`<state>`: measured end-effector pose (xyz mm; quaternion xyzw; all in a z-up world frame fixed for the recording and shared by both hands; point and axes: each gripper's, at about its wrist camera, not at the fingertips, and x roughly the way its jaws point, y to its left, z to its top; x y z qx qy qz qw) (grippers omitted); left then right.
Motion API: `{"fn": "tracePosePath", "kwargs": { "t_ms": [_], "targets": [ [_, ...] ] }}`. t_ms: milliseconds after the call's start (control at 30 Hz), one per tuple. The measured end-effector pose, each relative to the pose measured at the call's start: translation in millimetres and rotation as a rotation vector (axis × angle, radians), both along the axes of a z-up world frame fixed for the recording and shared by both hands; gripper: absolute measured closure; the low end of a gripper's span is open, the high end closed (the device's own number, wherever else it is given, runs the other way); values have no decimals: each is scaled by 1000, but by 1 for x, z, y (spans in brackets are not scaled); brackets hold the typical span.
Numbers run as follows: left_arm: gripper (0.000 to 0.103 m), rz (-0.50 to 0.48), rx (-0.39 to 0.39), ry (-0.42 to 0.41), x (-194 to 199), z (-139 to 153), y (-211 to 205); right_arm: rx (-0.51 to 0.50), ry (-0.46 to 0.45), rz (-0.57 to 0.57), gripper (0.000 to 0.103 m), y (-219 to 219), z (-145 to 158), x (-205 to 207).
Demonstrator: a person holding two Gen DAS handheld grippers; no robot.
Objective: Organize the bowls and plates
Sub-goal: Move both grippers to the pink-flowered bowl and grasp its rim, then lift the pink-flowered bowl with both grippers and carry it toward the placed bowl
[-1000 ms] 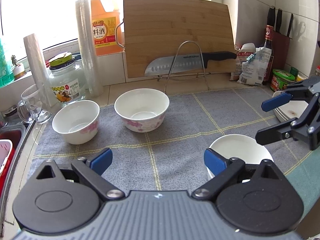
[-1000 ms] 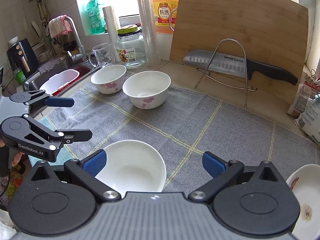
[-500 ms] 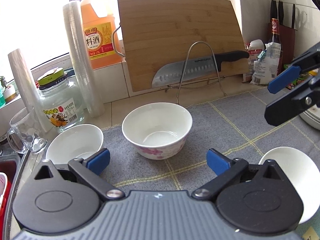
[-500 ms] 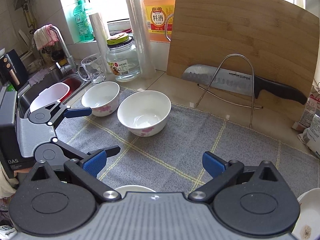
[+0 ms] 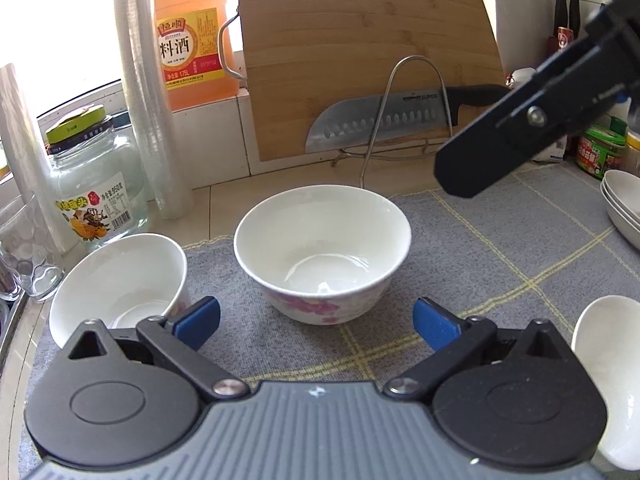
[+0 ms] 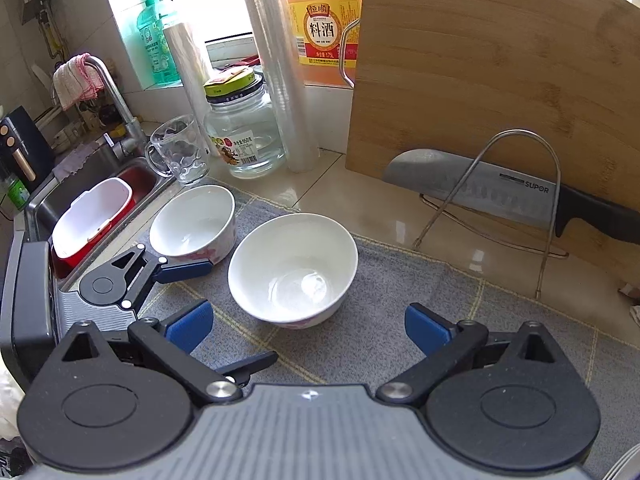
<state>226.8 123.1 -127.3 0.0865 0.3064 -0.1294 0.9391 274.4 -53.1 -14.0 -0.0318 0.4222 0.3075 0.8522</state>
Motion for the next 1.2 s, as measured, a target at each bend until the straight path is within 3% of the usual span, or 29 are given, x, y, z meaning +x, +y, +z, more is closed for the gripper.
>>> {"fn": "tracePosePath", "kwargs": {
  "t_ms": [567, 1033, 1200],
  "targets": [
    [1, -34, -5, -25, 16, -4, -1, -22, 61, 54, 2, 32, -24, 59],
    [4, -71, -7, -37, 19, -5, -1, -29, 107, 99, 16, 49, -42, 85],
    [9, -70, -25, -36, 20, -3, 2, -25, 124, 100, 27, 50, -45, 88]
  ]
}}
